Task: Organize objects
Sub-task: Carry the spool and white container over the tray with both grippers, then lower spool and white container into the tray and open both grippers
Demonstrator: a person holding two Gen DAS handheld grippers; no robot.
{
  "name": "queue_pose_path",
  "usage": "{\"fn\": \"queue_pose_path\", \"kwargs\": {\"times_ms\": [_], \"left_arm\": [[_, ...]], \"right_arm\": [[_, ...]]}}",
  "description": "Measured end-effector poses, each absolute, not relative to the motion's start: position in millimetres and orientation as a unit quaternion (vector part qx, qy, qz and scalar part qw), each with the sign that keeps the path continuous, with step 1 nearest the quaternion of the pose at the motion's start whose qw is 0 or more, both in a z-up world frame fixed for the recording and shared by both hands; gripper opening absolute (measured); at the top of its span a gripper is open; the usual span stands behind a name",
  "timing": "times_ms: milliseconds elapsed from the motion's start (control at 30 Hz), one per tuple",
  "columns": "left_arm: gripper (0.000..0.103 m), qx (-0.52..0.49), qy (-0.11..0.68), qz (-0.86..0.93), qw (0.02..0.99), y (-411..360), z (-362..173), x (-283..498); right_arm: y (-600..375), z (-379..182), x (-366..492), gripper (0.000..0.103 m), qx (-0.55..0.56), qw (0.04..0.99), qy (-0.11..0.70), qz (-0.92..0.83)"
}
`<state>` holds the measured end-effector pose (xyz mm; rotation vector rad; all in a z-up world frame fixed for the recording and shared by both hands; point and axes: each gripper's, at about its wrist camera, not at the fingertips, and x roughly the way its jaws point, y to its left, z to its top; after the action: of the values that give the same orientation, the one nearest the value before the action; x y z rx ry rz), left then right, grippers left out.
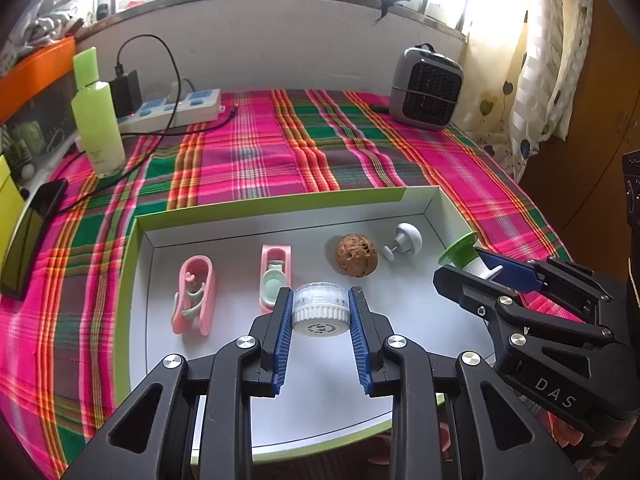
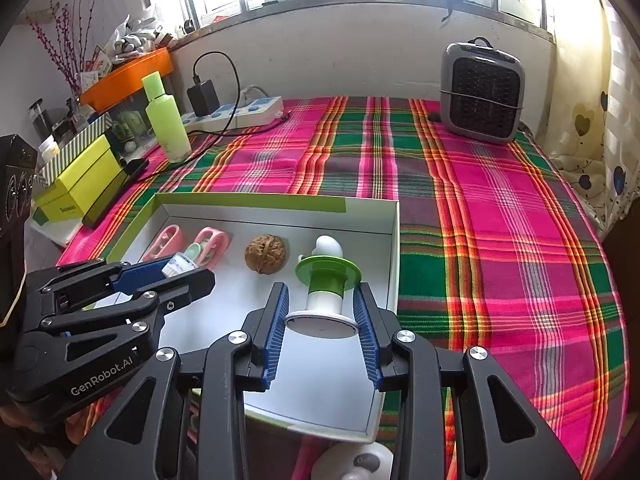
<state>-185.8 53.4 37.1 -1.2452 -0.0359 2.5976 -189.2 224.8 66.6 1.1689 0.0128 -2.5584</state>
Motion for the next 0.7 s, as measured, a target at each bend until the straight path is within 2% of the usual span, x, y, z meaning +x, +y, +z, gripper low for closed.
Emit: {"fn": "queue_pose_path", "kwargs": {"times_ms": [700], "left_arm": [[0.026,-0.445,-0.005,0.887,0.122,57,23,-201]], "right_arm": [[215,57,-205,0.035,0.414,0.171,0.034,-0.893]]}}
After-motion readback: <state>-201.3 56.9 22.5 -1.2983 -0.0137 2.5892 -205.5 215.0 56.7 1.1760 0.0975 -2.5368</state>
